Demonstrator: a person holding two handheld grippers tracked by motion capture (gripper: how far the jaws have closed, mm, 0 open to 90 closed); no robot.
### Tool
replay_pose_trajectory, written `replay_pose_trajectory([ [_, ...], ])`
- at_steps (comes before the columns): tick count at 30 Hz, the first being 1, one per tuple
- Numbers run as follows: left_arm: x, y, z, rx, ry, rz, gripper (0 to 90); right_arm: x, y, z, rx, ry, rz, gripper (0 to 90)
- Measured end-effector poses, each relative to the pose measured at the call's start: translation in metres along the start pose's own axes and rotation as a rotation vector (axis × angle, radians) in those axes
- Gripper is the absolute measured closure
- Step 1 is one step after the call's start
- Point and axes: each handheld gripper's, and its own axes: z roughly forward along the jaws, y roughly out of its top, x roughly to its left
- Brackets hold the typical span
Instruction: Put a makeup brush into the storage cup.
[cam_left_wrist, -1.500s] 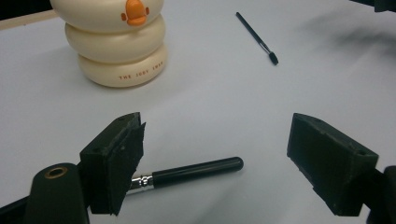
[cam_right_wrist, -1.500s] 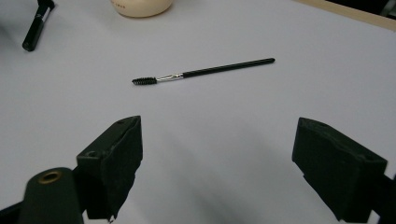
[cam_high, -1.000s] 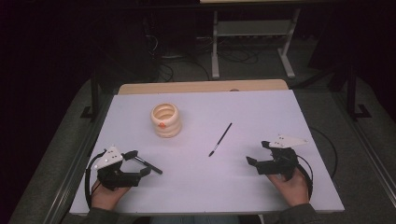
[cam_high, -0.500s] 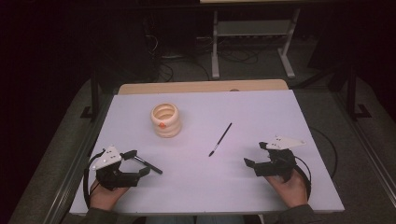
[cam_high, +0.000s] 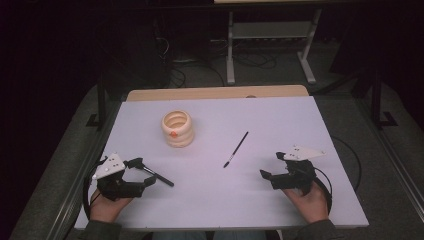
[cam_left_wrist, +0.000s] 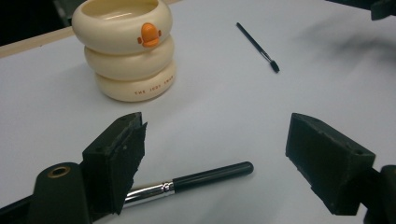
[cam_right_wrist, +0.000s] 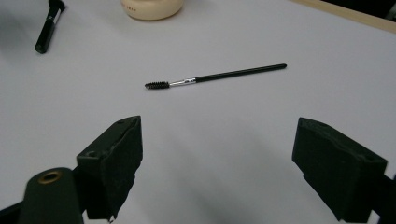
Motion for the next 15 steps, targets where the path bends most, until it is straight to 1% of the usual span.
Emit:
replay_pose_trajectory([
  [1,0.002,0.001,0.000,0.005,0.002,0.009,19.3,0.000,0.001,-0.001,-0.005,-0.001,-0.002,15.1],
  [3,0.006,0.004,0.000,0.025,-0.021,0.024,19.9,0.000,0.001,-0.002,-0.013,-0.005,-0.012,15.2],
  [4,0.008,0.005,0.001,0.044,-0.024,0.036,20.3,0.000,0.002,-0.002,-0.014,-0.005,-0.012,15.2],
  [6,0.014,0.009,0.003,0.096,-0.042,0.069,20.3,-0.001,0.001,-0.001,-0.009,0.000,-0.007,15.2],
  [8,0.019,0.011,0.006,0.134,-0.067,0.078,20.3,-0.001,0.001,0.000,-0.004,0.007,-0.011,15.3],
  [9,0.021,0.013,0.008,0.156,-0.071,0.088,20.3,-0.001,0.002,0.000,0.001,0.008,-0.008,15.2],
  [10,0.023,0.014,0.011,0.190,-0.071,0.116,20.3,0.000,0.002,0.000,0.003,0.008,-0.009,15.3],
  [11,0.023,0.015,0.014,0.208,-0.073,0.129,20.3,0.001,0.002,0.000,0.001,0.008,-0.010,15.3],
  [12,0.025,0.017,0.016,0.234,-0.080,0.158,20.4,0.001,0.002,-0.001,-0.005,0.007,-0.014,15.3],
  [14,0.026,0.019,0.023,0.274,-0.094,0.181,20.8,0.001,0.003,-0.001,-0.003,0.006,-0.015,15.3],
  [15,0.028,0.019,0.026,0.296,-0.100,0.199,20.9,0.001,0.003,-0.002,-0.007,0.008,-0.014,15.3],
])
